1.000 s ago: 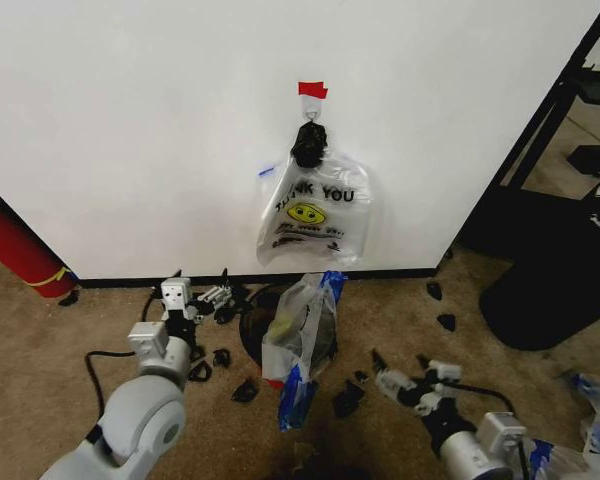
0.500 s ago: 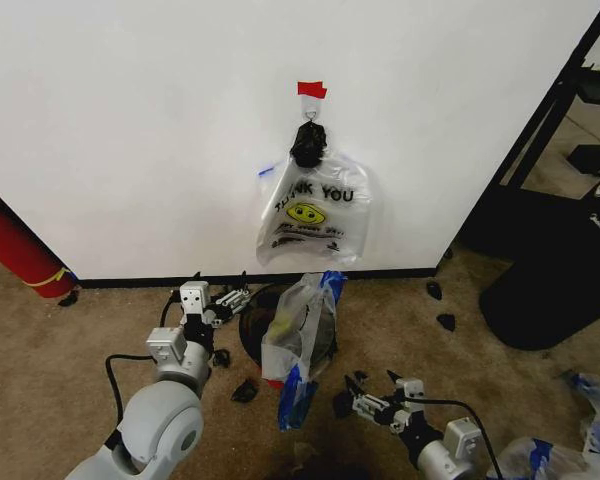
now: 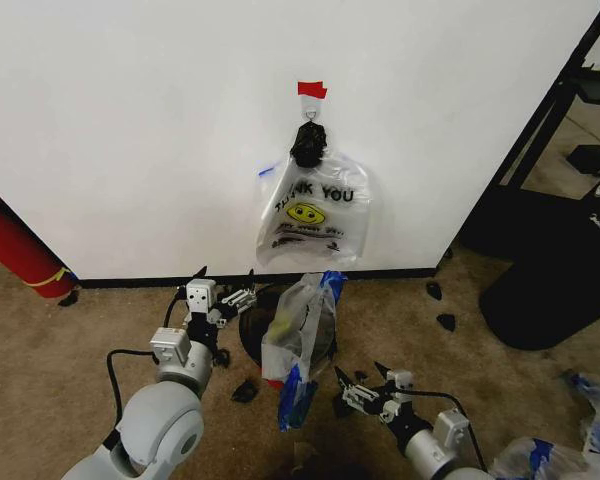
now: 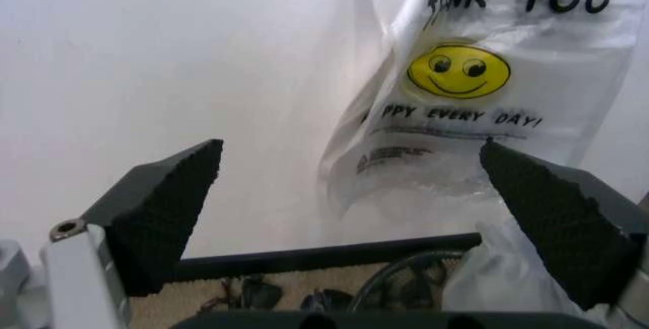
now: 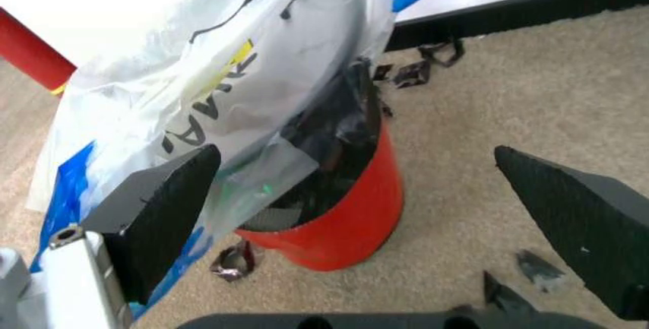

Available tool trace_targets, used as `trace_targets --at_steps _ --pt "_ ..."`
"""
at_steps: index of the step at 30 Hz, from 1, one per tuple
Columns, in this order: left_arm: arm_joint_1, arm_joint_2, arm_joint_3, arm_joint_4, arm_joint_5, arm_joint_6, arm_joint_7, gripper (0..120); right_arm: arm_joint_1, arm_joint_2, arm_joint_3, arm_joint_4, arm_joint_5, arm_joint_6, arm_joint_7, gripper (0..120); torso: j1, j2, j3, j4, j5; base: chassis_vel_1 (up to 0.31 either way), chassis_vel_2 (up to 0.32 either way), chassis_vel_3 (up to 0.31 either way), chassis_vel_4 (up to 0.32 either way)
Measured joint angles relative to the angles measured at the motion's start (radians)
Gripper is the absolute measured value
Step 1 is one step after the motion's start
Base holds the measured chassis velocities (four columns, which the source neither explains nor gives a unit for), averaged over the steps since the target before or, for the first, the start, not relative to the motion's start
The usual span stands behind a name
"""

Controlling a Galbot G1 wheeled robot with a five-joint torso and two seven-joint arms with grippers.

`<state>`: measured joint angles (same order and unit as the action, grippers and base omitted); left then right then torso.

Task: Pick up the garbage bag from the wall and place it over the trash bin.

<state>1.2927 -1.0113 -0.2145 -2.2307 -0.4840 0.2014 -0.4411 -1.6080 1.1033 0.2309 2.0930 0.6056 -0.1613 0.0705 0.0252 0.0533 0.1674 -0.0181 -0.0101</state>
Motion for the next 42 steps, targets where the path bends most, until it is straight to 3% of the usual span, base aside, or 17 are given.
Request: trace_targets --at_steps 25,42 --pt "-0.017 -0.002 -0.007 0.000 -0.017 0.003 -0.008 100 0.114 0.040 -0.068 -0.103 -0.030 -0.031 0.041 100 0.000 0.000 0.000 0.0000 0.0001 0.000 0.000 0.000 0.000" --pt "-0.013 -0.003 -0.010 -0.002 -0.017 0.002 -0.008 100 0.114 0.057 -0.041 -0.135 -0.016 -0.054 0.080 100 0.000 0.000 0.000 0.0000 0.0001 0.000 0.000 0.000 0.000"
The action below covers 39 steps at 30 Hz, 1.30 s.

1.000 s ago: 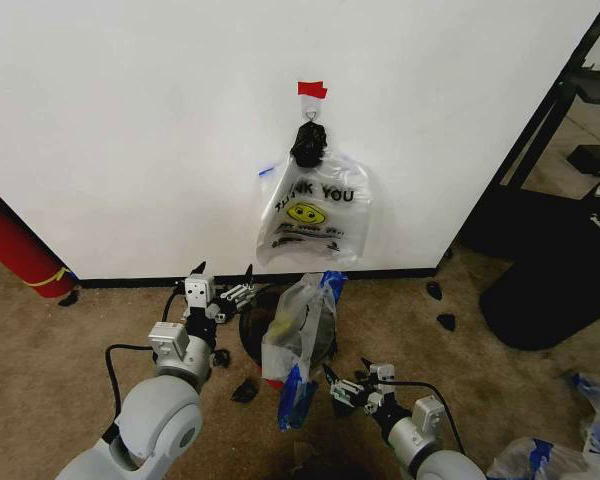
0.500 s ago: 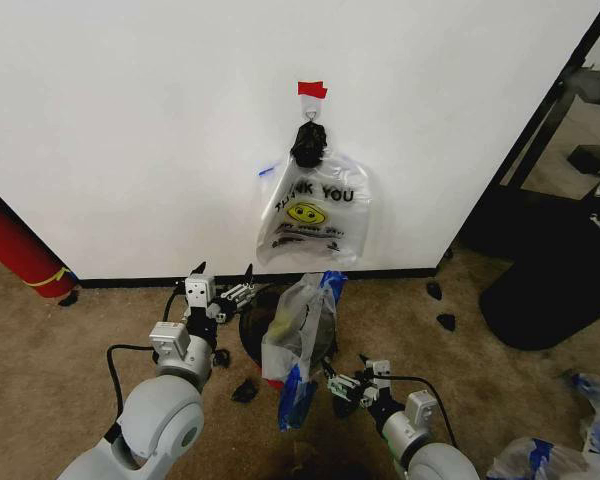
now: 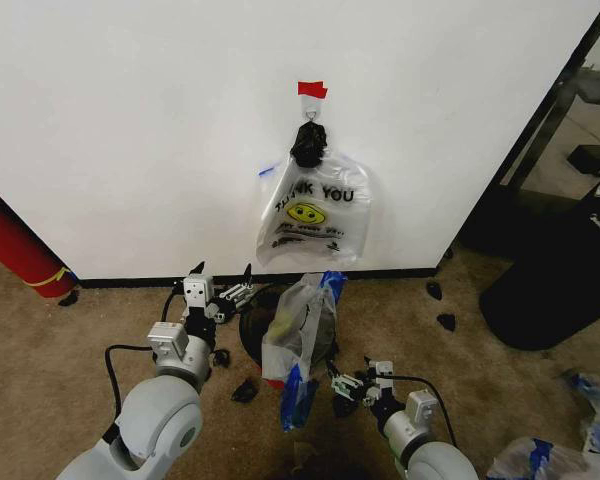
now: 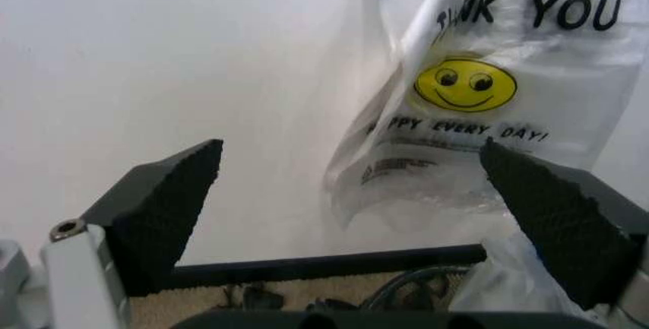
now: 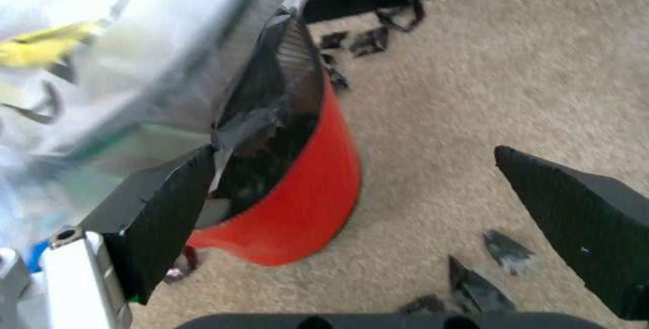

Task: Pick up the garbage bag from the wall and place it over the trash bin.

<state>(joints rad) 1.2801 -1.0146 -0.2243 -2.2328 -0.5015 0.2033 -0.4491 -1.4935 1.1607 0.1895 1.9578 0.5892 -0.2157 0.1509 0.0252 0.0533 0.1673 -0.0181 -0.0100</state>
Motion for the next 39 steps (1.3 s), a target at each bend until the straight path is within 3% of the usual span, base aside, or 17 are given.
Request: trace_targets --at_steps 8,13,17,26,32,36,39 --pt "0.012 -0.004 0.000 -0.002 0.011 -0.006 0.001 100 0.014 0.030 0.005 -0.042 0.010 -0.001 0.032 100 0.000 0.000 0.000 0.0001 0.0000 0.000 0.000 0.000 0.000" --pt "0.018 -0.001 -0.002 -0.011 0.013 -0.007 0.003 100 0.014 0.051 0.011 -0.042 0.141 -0.056 0.093 100 0.000 0.000 0.000 0.0000 0.0000 0.000 0.000 0.000 0.000" --pt "0.021 -0.003 -0.001 -0.015 0.015 -0.007 0.004 100 0.015 0.053 0.017 -0.042 0.161 -0.060 0.100 100 0.000 0.000 0.000 0.0000 0.0000 0.000 0.000 0.000 0.000" --pt "0.033 0.013 -0.003 -0.056 0.017 -0.001 0.009 100 -0.057 0.039 0.061 0.028 0.229 0.003 0.041 100 0.000 0.000 0.000 0.0000 0.0000 0.000 0.000 0.000 0.000" --pt "0.038 0.045 0.015 -0.105 0.033 0.008 0.028 100 -0.122 0.026 0.104 0.067 0.063 0.159 -0.008 100 0.000 0.000 0.000 0.0000 0.0001 0.000 0.000 0.000 0.000" --pt "0.018 0.106 0.113 -0.127 0.062 0.031 0.087 100 -0.136 0.042 0.144 0.111 -0.067 0.264 0.023 100 0.000 0.000 0.000 0.0005 0.0003 0.000 0.000 0.000 0.000" --pt "-0.017 0.129 0.171 -0.115 0.069 0.042 0.105 100 -0.141 0.057 0.164 0.123 -0.102 0.282 0.043 100 0.000 0.000 0.000 0.0001 0.0001 0.000 0.000 0.000 0.000"
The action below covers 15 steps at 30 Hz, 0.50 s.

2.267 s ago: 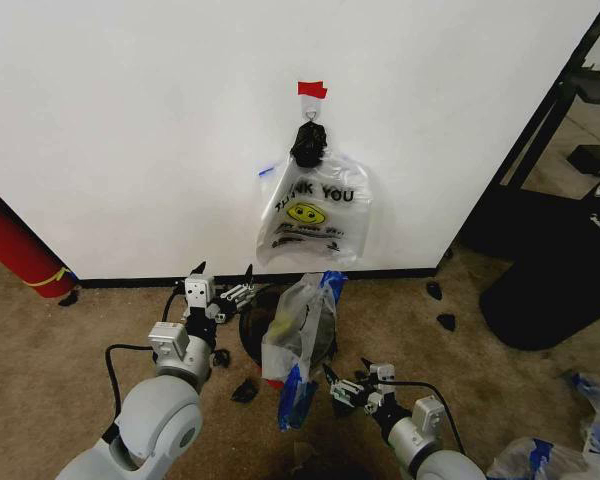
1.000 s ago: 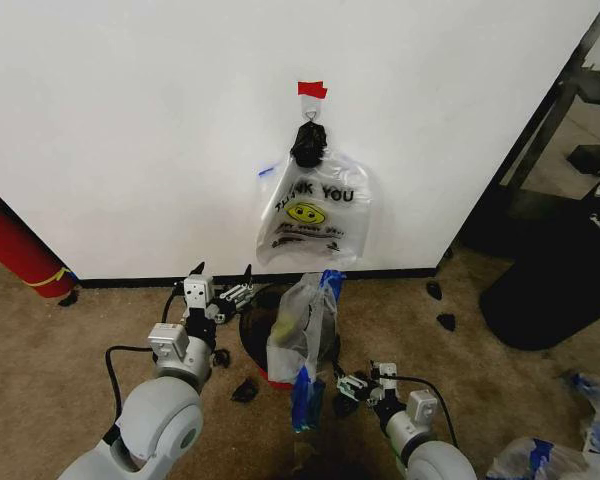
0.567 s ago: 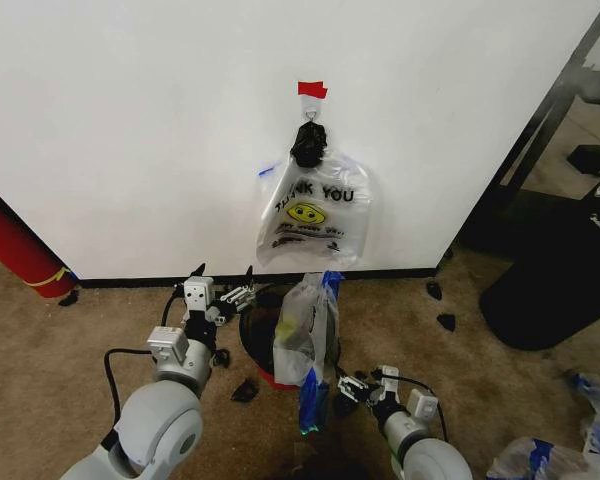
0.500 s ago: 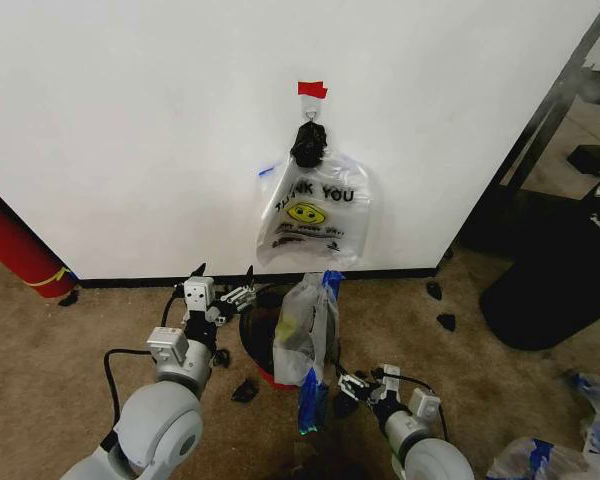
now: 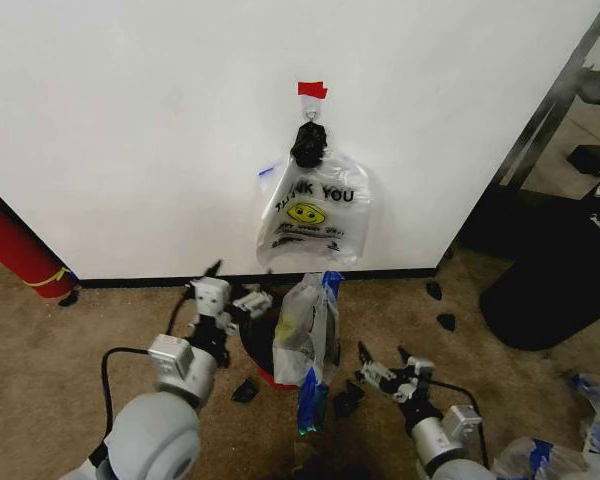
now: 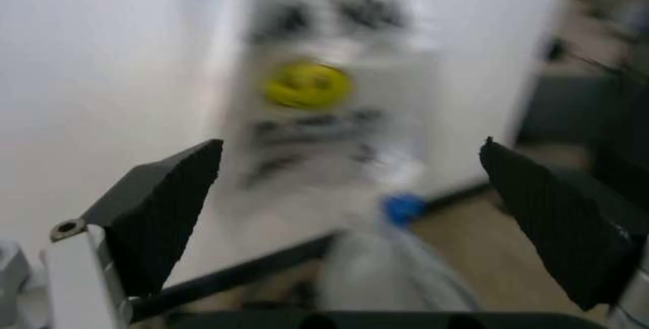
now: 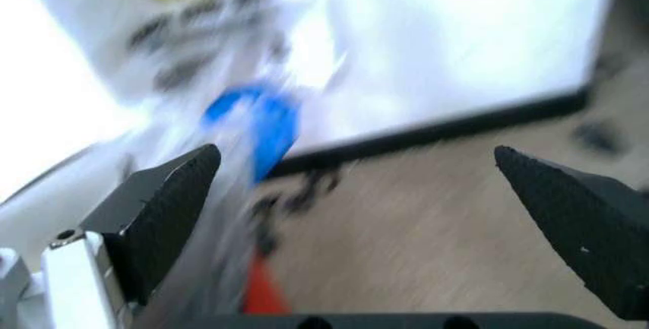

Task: Pick up the garbage bag from the wall and place it over the trash bin.

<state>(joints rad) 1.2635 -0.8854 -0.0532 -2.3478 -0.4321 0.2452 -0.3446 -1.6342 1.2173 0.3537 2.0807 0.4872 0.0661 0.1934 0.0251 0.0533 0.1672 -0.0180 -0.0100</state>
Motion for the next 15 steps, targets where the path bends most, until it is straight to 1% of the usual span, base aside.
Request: trace_targets --at_steps 2,3,4,5,6,7,8,9,10,12,13,15 --pt "-0.081 0.017 0.112 0.049 0.017 0.031 0.016 100 -0.002 0.034 0.046 0.008 -0.079 0.018 0.034 100 0.000 0.000 0.000 -0.0004 -0.0001 0.000 0.000 0.000 0.000" --pt "-0.137 0.017 0.172 0.074 0.009 0.060 0.015 98 0.001 0.053 0.072 -0.005 -0.124 0.032 0.042 100 0.000 0.000 0.000 0.0000 -0.0001 0.000 0.000 0.000 0.000" --pt "-0.156 0.015 0.191 0.081 0.006 0.071 0.013 98 0.003 0.059 0.081 -0.012 -0.139 0.040 0.047 100 0.000 0.000 0.000 0.0001 0.0000 0.000 0.000 0.000 0.000" --pt "-0.210 0.008 0.247 0.098 -0.002 0.103 0.008 97 0.007 0.077 0.105 -0.032 -0.174 0.062 0.062 100 0.000 0.000 0.000 -0.0001 0.0001 0.000 0.000 0.000 0.000" --pt "-0.210 0.008 0.247 0.098 -0.002 0.103 0.008 97 0.007 0.077 0.105 -0.032 -0.174 0.062 0.062 100 0.000 0.000 0.000 -0.0001 0.0001 0.000 0.000 0.000 0.000" --pt "-0.261 0.002 0.298 0.112 -0.010 0.134 -0.003 95 0.007 0.086 0.120 -0.038 -0.183 0.071 0.069 100 0.000 0.000 0.000 0.0000 0.0001 0.000 0.000 0.000 0.000" --pt "-0.321 -0.005 0.364 0.126 -0.022 0.173 -0.020 94 0.001 0.095 0.141 -0.040 -0.181 0.076 0.078 100 0.000 0.000 0.000 -0.0005 0.0001 0.000 0.000 0.000 0.000" --pt "-0.342 -0.007 0.387 0.131 -0.028 0.186 -0.026 94 -0.004 0.096 0.148 -0.040 -0.177 0.077 0.080 100 0.000 0.000 0.000 -0.0005 0.0001 0.000 0.000 0.000 0.000" --pt "-0.383 -0.009 0.435 0.140 -0.043 0.214 -0.040 93 -0.013 0.095 0.160 -0.039 -0.172 0.079 0.080 100 0.000 0.000 0.000 -0.0005 0.0002 0.000 0.000 0.000 0.000" --pt "-0.440 -0.010 0.492 0.156 -0.076 0.270 -0.059 90 -0.029 0.085 0.181 -0.039 -0.168 0.088 0.077 100 0.000 0.000 0.000 -0.0003 0.0001 0.000 0.000 0.000 0.000" --pt "-0.440 -0.010 0.492 0.156 -0.076 0.270 -0.059 90 -0.029 0.085 0.181 -0.039 -0.168 0.088 0.077 100 0.000 0.000 0.000 -0.0003 0.0001 0.000 0.000 0.000 0.000" --pt "-0.469 -0.015 0.519 0.177 -0.105 0.306 -0.080 90 -0.034 0.079 0.191 -0.039 -0.160 0.091 0.075 100 0.000 0.000 0.000 -0.0001 0.0003 0.000 0.000 0.000 0.000"
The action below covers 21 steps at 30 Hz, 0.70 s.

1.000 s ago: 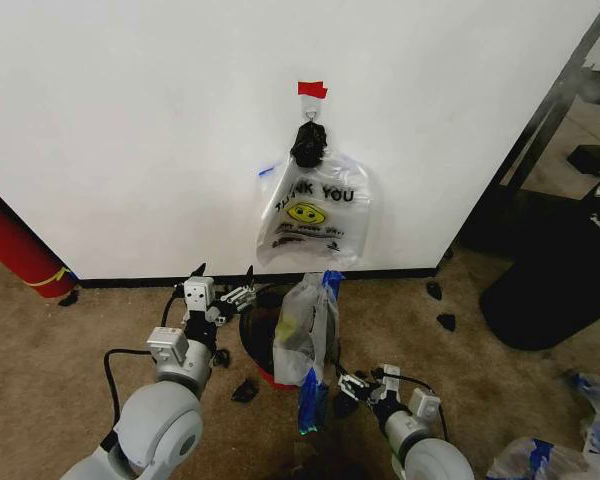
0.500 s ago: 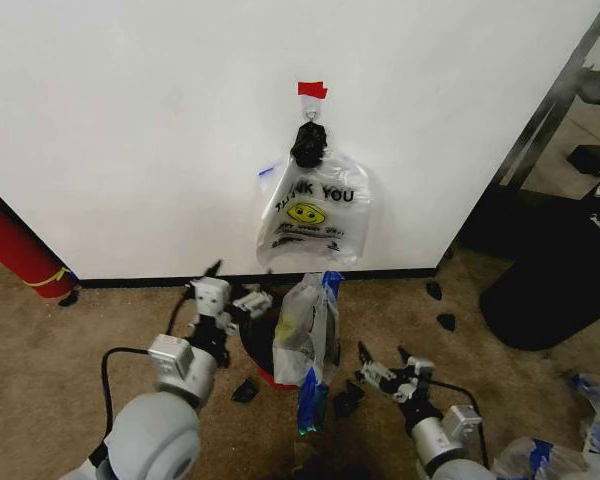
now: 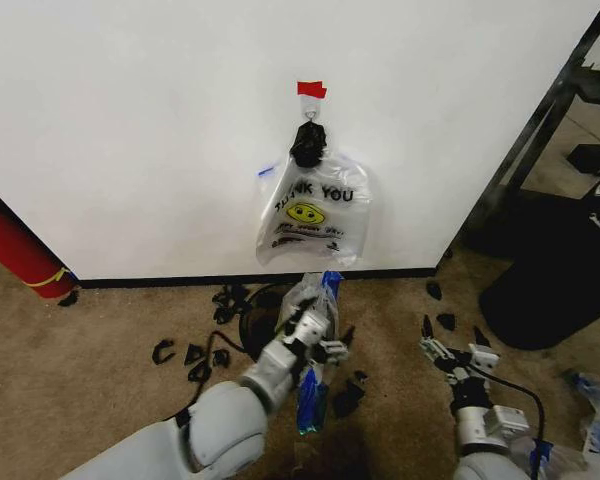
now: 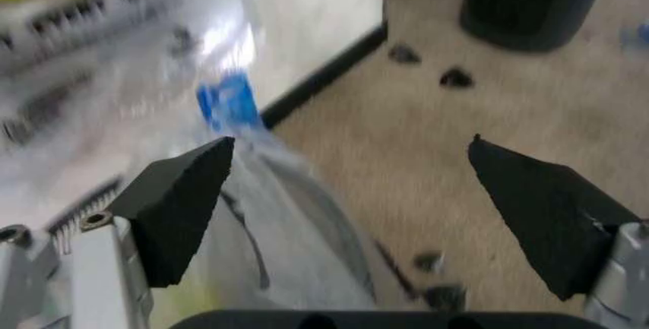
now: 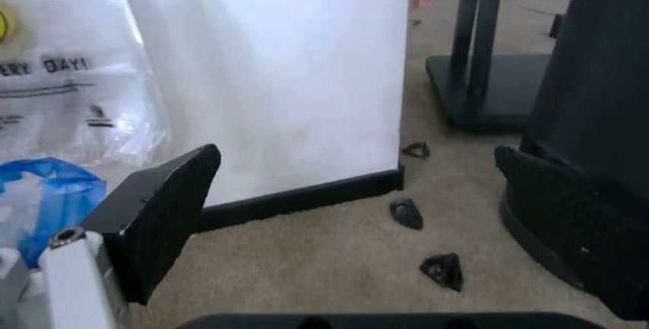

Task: Pick up the garbage bag from the wall and place it over the trash bin.

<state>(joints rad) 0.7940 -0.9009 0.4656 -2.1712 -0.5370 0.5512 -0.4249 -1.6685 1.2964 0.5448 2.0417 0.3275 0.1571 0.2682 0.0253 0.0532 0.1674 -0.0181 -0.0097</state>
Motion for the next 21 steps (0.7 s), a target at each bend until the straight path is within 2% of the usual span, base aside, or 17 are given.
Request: trace_targets --at_steps 2,3,7,9,12,16,21 --pt "-0.021 -0.010 0.016 0.024 -0.021 0.021 -0.019 88 0.000 -0.003 0.007 0.000 0.008 0.001 -0.001 100 0.000 0.000 0.000 0.0001 -0.0001 0.000 0.000 0.000 0.000" --pt "-0.030 -0.016 0.022 0.037 -0.027 0.027 -0.027 79 0.000 -0.004 0.009 0.000 0.010 0.001 -0.001 100 0.000 0.000 0.000 0.0000 -0.0002 0.000 0.000 0.000 0.000" --pt "-0.044 -0.024 0.030 0.056 -0.030 0.035 -0.038 74 0.001 -0.005 0.010 0.000 0.015 0.001 -0.002 100 0.000 0.000 0.000 0.0001 -0.0002 0.000 0.000 0.000 0.000" --pt "-0.061 -0.036 0.040 0.085 -0.034 0.046 -0.056 61 0.004 -0.006 0.007 0.002 0.022 0.001 -0.002 100 0.000 0.000 0.000 0.0000 -0.0002 0.000 0.000 0.000 0.000" --pt "-0.065 -0.039 0.042 0.095 -0.035 0.051 -0.059 56 0.006 -0.006 0.003 0.002 0.022 0.000 -0.002 100 0.000 0.000 0.000 0.0000 -0.0002 0.000 0.000 0.000 0.000" --pt "-0.073 -0.039 0.046 0.125 -0.041 0.065 -0.067 36 0.021 -0.006 -0.004 0.002 0.028 -0.007 -0.002 100 0.000 0.000 0.000 0.0002 -0.0002 0.000 0.000 0.000 0.000" --pt "-0.073 -0.033 0.052 0.136 -0.050 0.084 -0.068 23 0.027 -0.011 -0.006 0.005 0.036 -0.016 0.000 100 0.000 0.000 0.000 0.0002 -0.0002 0.000 0.000 0.000 0.000"
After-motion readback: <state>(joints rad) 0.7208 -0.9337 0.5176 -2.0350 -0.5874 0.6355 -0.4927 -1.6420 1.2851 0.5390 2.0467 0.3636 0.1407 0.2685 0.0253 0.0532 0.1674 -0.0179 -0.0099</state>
